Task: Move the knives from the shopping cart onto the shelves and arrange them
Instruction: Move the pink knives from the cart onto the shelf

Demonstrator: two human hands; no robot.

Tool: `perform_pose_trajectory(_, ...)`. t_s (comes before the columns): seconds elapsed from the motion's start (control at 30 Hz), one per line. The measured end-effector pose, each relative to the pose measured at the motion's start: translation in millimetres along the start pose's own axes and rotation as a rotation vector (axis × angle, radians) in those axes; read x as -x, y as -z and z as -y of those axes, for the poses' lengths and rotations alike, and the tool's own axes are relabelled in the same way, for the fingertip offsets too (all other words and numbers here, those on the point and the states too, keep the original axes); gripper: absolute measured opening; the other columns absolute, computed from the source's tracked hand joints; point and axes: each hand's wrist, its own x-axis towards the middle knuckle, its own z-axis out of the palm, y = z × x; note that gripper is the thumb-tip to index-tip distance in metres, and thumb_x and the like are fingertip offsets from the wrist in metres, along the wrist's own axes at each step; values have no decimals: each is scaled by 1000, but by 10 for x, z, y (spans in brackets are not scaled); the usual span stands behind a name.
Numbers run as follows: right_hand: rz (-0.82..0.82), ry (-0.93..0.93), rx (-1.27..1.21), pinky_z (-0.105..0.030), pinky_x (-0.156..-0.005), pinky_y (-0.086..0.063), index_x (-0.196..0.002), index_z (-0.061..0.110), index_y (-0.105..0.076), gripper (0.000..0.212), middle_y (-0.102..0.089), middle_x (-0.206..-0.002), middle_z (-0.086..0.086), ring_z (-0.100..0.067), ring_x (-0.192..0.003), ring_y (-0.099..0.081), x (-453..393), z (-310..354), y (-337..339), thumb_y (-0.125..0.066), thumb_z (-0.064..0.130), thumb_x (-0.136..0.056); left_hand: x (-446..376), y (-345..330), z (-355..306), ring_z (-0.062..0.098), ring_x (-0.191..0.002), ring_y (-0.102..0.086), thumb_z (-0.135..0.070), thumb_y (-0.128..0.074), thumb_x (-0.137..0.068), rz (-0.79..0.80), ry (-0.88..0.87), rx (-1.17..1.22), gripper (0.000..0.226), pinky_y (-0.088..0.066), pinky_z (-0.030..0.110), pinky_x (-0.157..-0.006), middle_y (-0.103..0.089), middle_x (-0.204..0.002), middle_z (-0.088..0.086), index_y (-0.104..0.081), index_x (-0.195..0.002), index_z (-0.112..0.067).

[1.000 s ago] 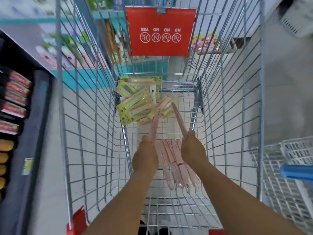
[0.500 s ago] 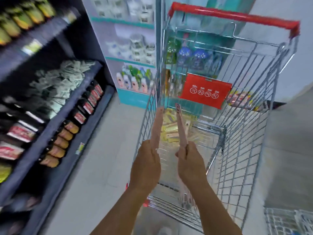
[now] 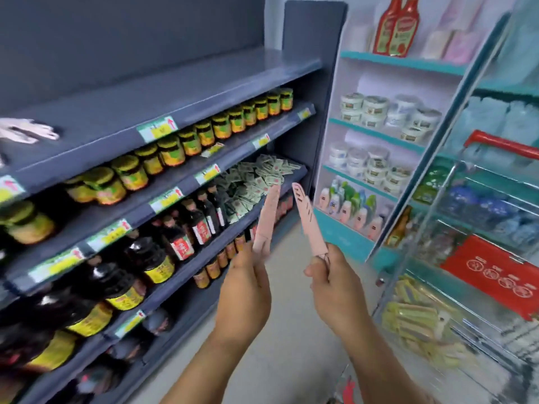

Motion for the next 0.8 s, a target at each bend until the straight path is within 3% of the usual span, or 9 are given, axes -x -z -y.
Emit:
perform_pose_trajectory(0.1,37,82,-4,-32,-69,-40,-108,15,-49,13,-67,-93,-2,-29,-85,-60,-102,533,-414,-39,19,-99,-247,555,258,14,-66,-46,-14,-37,-98,-83,14,1,20,-28,27,-55,-50,-74,-6,-43,-86,-29)
perform_pose_trajectory(0.3,107,194,-13,-35,-70,-42,-94,15,-47,12,-68,-93,-7,-30,-87,-60,-201,1487,-1263,-38,21,-99,-635,1579,742,15,-69,-48,-13,-39,-96,-219,12,-20,11,-26,25,-57,-54,-81,-1,-47,-95,-21)
perform_pose_trajectory(0.43,158,309,-22,-31,-62,-31,-95,14,-47,12,-62,-84,5,-16,-72,-54,-204,2019,-1698,-38,20,-100,-784,2107,1034,12,-72,-42,-11,-38,-98,-316,41,-46,16,-25,24,-60,-53,-91,4,-51,-107,-16)
perform_pose_trajectory(0.53,187,377,-6,-34,-61,-31,-97,11,-48,17,-57,-87,-3,-25,-77,-51,-227,2374,-1956,-36,23,-101,-848,2448,1188,10,-72,-34,-10,-38,-98,-382,74,-103,25,-24,24,-61,-49,-98,6,-49,-120,-11)
perform_pose_trajectory(0.67,209,491,-21,-29,-60,-21,-88,13,-41,17,-42,-90,-3,-18,-70,-40,-317,2806,-2263,-37,22,-101,-985,2859,1317,18,-87,-45,-13,-36,-99,-463,138,-150,37,-30,22,-68,-49,-111,7,-41,-135,-13)
perform_pose_trajectory(0.8,257,560,7,-29,-57,-16,-87,12,-41,19,-45,-93,-6,-20,-74,-39,-539,3205,-2533,-36,23,-102,-1247,3182,1332,25,-93,-53,-18,-34,-101,-528,225,-169,42,-40,34,-72,-49,-117,4,-30,-142,-22)
